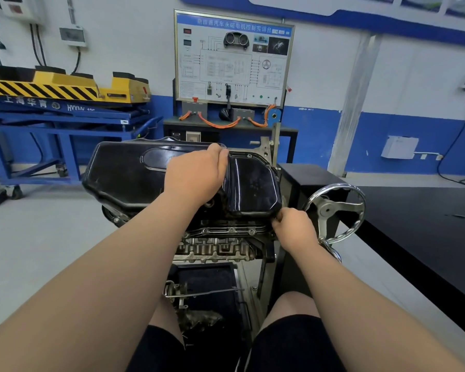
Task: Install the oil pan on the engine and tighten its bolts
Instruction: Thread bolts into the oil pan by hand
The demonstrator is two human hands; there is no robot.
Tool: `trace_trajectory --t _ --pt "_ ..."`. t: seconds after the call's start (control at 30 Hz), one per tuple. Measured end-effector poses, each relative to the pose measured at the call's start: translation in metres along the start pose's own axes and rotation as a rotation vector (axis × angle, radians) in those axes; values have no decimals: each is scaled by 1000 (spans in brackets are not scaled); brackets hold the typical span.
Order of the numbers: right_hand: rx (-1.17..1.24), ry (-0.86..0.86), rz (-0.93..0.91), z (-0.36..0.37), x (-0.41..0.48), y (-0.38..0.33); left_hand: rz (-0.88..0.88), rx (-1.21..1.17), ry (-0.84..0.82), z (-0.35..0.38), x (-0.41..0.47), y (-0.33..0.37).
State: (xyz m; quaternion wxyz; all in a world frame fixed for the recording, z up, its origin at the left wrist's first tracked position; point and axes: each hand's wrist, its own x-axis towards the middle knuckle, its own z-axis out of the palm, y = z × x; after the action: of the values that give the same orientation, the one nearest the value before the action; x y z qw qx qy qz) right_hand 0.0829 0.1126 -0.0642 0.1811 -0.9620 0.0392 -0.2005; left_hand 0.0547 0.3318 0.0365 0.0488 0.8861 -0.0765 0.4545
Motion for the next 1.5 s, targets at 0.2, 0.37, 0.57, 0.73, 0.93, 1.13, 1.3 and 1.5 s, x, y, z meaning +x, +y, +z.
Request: trace_trajectory --t 0.2,0.37,0.57,0.73,0.93,1.13,1.3,1.5 --pt "-113 15 -24 -2 -4 -3 -6 0 0 0 -1 0" --pt "-228 -18 -128 -7 -1 9 -6 1 -2 0 -2 1" --pt "-60 -37 -144 -4 3 11 -7 6 -17 0 -1 1" --pt "231 20 11 9 -7 4 1 22 -16 -1 -2 2" --pt "178 -18 14 8 -7 1 2 28 -20 -3 -2 2" --pt "-88 -27 -65 6 -2 2 -2 33 -27 -2 -2 2" --pt "-271 -11 -168 0 -1 10 0 31 -30 -4 -3 2" --pt "-119 15 -143 -2 -3 7 -15 23 -37 -5 -3 4"
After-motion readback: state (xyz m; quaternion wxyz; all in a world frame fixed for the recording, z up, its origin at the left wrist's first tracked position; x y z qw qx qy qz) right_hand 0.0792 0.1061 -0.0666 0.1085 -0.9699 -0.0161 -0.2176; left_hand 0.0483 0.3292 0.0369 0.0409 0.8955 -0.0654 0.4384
